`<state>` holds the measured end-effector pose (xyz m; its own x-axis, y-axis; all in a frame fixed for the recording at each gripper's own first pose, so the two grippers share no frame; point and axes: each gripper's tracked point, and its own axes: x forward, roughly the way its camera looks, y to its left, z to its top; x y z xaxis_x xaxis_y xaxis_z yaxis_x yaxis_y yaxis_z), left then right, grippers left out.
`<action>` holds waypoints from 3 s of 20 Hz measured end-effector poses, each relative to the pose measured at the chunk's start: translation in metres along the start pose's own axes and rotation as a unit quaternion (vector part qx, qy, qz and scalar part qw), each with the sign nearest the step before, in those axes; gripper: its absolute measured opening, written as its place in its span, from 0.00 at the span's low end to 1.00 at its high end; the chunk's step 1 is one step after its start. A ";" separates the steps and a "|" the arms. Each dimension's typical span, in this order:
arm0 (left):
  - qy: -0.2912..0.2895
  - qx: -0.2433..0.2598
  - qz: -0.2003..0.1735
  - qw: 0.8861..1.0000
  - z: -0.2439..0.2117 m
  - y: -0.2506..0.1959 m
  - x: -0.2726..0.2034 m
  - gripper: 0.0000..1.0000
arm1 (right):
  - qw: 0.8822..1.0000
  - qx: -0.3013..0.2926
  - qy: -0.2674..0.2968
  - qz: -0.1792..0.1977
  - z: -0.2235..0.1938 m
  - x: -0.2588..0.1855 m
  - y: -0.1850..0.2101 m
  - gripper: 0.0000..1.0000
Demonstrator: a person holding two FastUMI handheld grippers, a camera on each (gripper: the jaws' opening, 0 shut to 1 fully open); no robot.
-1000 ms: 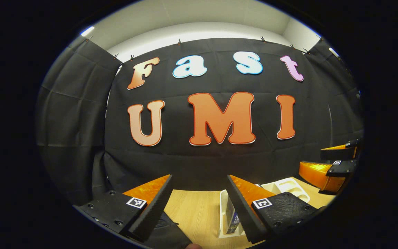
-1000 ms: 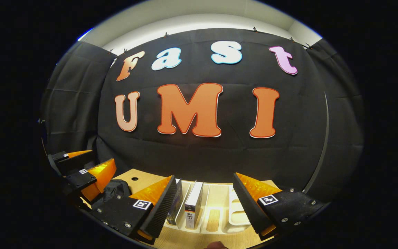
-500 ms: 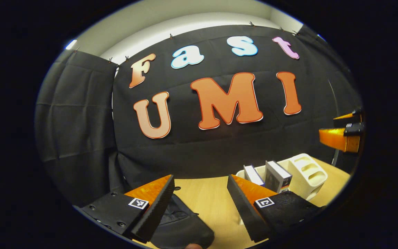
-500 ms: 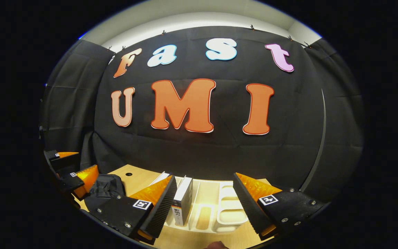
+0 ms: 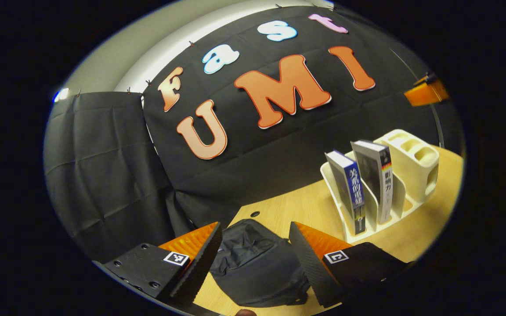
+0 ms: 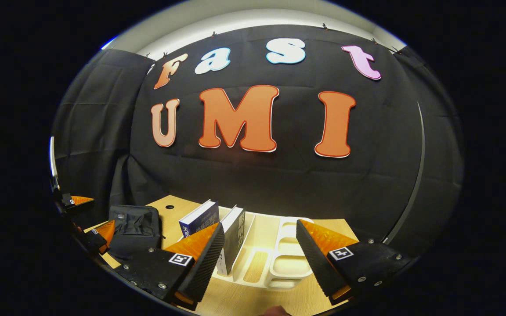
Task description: Open the schoolbag, grab two books from the bookshelf and put them into the schoolbag.
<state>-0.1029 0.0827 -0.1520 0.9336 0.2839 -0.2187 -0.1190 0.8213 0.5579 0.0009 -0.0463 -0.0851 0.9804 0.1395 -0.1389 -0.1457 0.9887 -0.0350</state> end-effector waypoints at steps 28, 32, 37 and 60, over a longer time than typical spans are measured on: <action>0.155 0.314 -0.066 0.934 -0.164 -0.027 0.070 0.79 | 0.999 -0.026 0.031 -0.015 -0.017 0.015 -0.007 0.97; 0.156 0.303 -0.097 0.935 -0.145 -0.025 0.094 0.56 | 0.999 -0.025 0.026 -0.039 -0.005 0.014 -0.013 0.97; 0.147 0.288 -0.144 0.935 -0.117 -0.001 0.110 0.36 | 0.997 -0.023 0.023 -0.073 0.008 0.012 -0.010 0.97; 0.157 0.065 -0.399 0.901 -0.012 0.087 0.155 0.04 | 0.966 0.055 0.250 -0.042 0.011 0.066 0.149 0.98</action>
<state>0.0273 0.2042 -0.1470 0.5605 -0.2292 -0.7958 0.6076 0.7668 0.2071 0.0451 0.1103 -0.0889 0.7980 0.0427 -0.6012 -0.0272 0.9990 0.0348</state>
